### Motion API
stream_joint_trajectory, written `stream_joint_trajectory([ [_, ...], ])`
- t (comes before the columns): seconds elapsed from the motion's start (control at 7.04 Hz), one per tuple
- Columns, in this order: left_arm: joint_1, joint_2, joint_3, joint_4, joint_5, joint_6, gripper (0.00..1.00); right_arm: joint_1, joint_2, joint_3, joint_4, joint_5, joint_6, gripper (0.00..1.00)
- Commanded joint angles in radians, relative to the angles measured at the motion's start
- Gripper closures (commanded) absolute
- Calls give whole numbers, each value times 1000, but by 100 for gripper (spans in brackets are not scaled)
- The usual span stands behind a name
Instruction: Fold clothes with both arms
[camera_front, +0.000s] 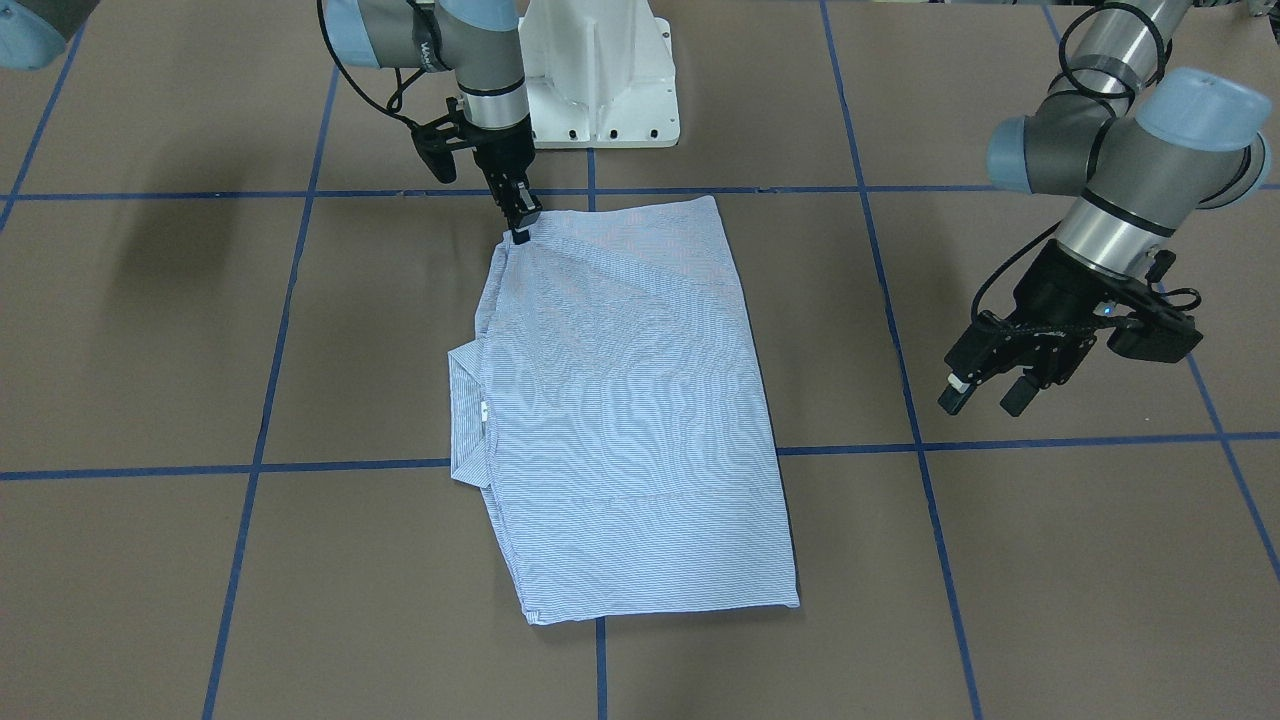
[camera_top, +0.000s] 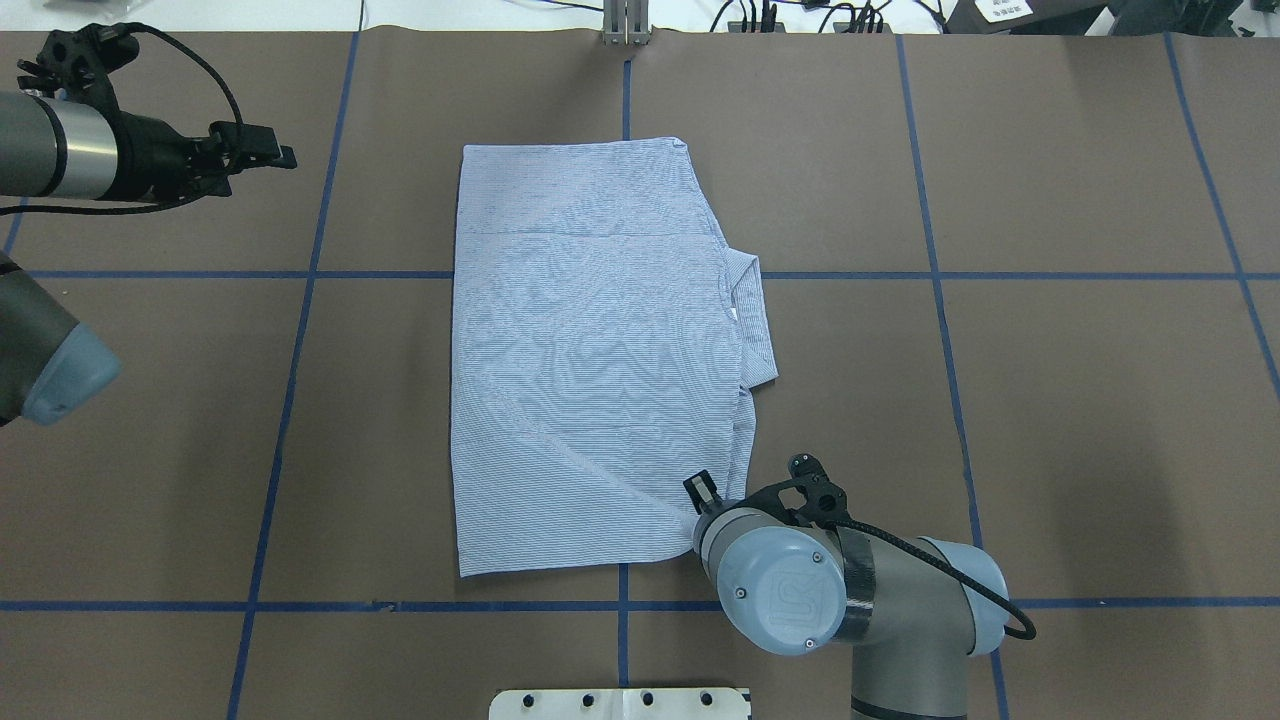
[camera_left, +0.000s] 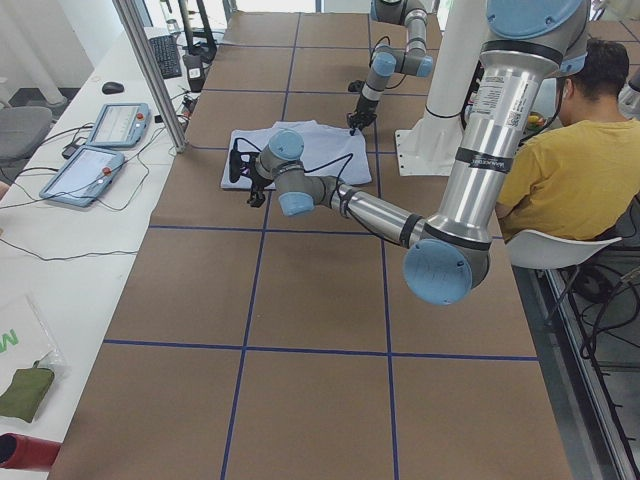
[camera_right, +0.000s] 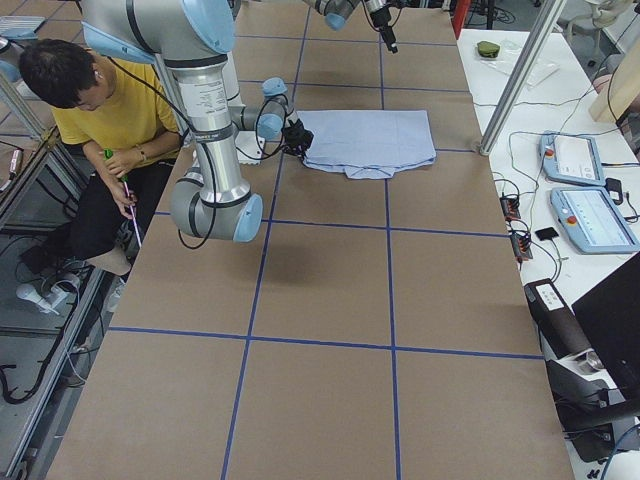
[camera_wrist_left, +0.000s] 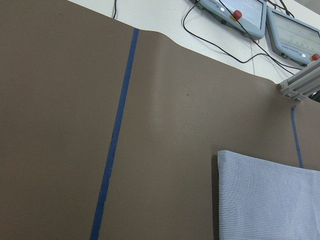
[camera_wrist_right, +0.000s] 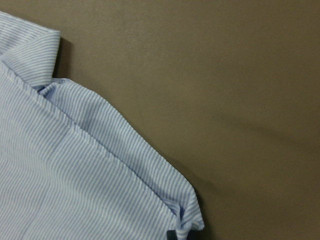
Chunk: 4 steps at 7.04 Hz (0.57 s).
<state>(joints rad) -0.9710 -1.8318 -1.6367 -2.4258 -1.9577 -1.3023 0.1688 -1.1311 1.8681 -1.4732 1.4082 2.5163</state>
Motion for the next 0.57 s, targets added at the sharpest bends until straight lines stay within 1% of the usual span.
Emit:
stream_joint_trajectory([
  [0.0,0,-1,-2,1,-3,-27,0,1,-6,23,-4,2,-1,100],
  [0.14,8,-4,-21,1,2,-99,0,4,-9,43,-12,2,-2,100],
  [0.28,21,9,-60,-1,-7,-185,0,5,-31,102,-56,3,-1,100],
  [0.43,119,19,-99,-2,14,-306,0,5,-50,129,-67,3,-1,100],
])
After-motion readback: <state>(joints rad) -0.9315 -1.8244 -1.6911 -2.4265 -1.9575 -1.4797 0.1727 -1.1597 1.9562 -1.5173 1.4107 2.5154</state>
